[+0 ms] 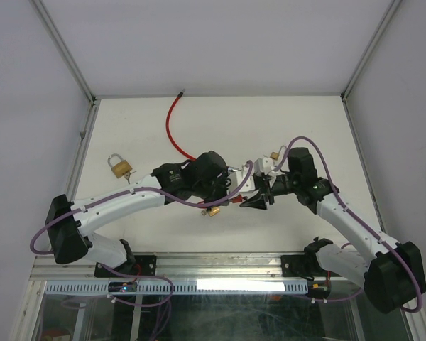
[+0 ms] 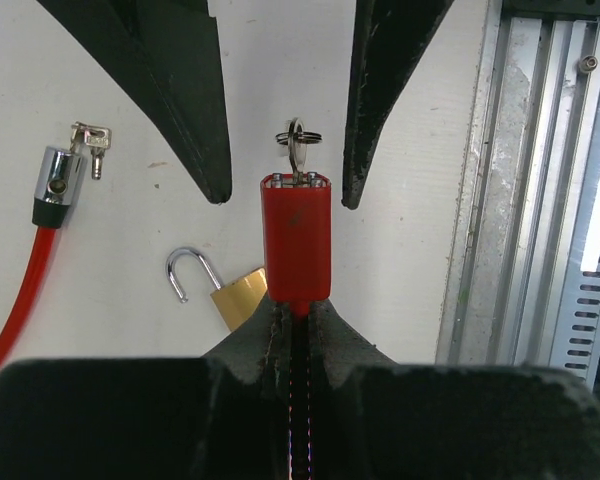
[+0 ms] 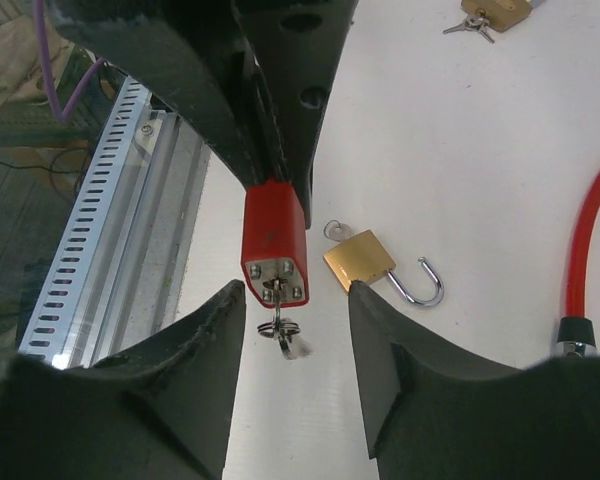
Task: Lock with the key
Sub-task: Adjust the lock.
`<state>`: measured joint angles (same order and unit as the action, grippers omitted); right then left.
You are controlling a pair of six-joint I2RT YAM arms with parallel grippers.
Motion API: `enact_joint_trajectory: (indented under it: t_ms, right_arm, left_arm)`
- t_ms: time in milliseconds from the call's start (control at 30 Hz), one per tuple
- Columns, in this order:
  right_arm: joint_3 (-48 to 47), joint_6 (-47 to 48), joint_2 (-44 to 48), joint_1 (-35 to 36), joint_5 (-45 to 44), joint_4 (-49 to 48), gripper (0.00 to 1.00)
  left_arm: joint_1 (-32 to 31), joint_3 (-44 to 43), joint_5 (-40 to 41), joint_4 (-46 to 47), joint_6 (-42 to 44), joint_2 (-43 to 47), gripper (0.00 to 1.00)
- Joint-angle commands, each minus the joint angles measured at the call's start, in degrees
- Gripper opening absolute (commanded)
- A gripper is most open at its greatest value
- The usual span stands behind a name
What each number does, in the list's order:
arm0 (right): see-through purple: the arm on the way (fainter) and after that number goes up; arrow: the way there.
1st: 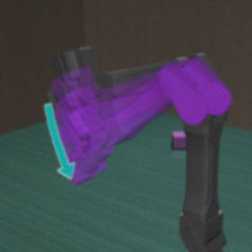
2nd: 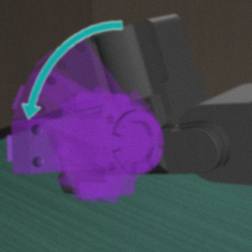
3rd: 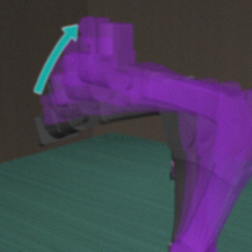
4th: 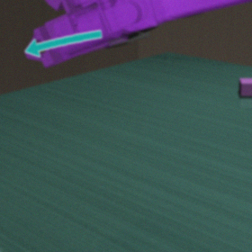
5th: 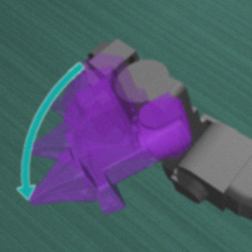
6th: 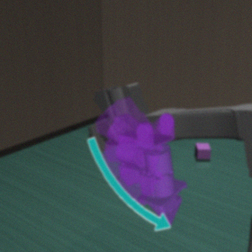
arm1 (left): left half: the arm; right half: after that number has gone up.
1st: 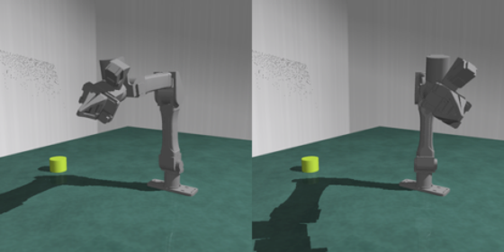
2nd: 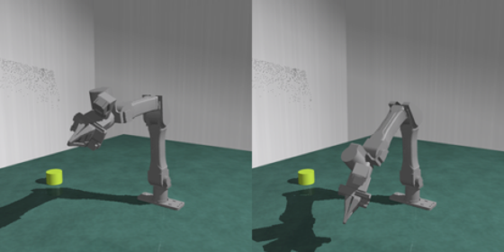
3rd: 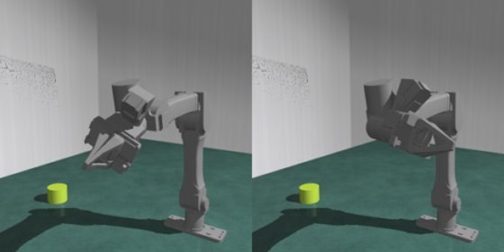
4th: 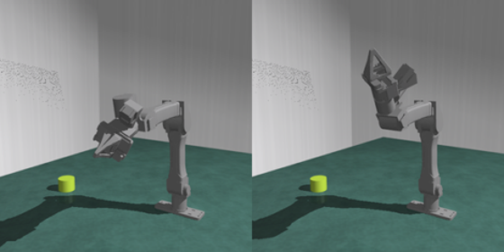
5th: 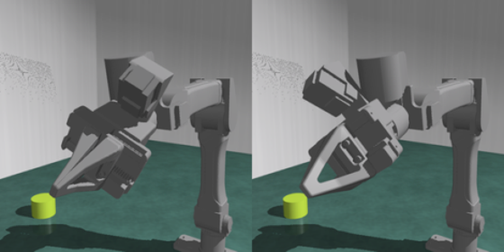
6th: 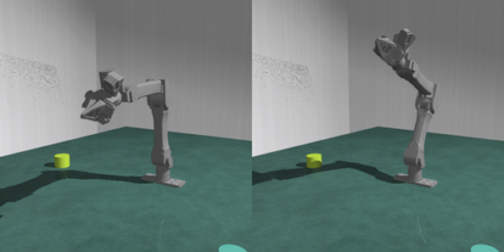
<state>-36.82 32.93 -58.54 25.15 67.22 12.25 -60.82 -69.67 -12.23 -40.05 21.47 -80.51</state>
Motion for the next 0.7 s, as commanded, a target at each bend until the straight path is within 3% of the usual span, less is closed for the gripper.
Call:
enact_joint_trajectory:
  t_ms: [0, 333, 500, 667]
  right_arm:
    - [-0.9, -1.1, 0.5, 0.7, -0.1, -2.2, 0.45]
    - [-2.8, 4.8, -0.5, 1.8, -0.6, 3.9, 0.28]
    - [-4.3, 8.9, -1.3, 2.6, -0.6, 7.8, 0.0]
    - [-5.4, 11.3, -1.3, 2.7, -1.1, 10.9, 0.0]
  left_arm:
    - [-0.5, -4.0, -2.4, 1.5, 0.3, 0.6, 0.0]
    - [-0.6, -4.6, -3.2, -0.7, 1.3, 0.0, 0.0]
    - [-0.5, -5.6, -3.5, -2.3, 1.6, -1.0, 0.0]
    - [-0.5, -6.0, -3.0, -1.7, 0.6, -0.4, 0.08]
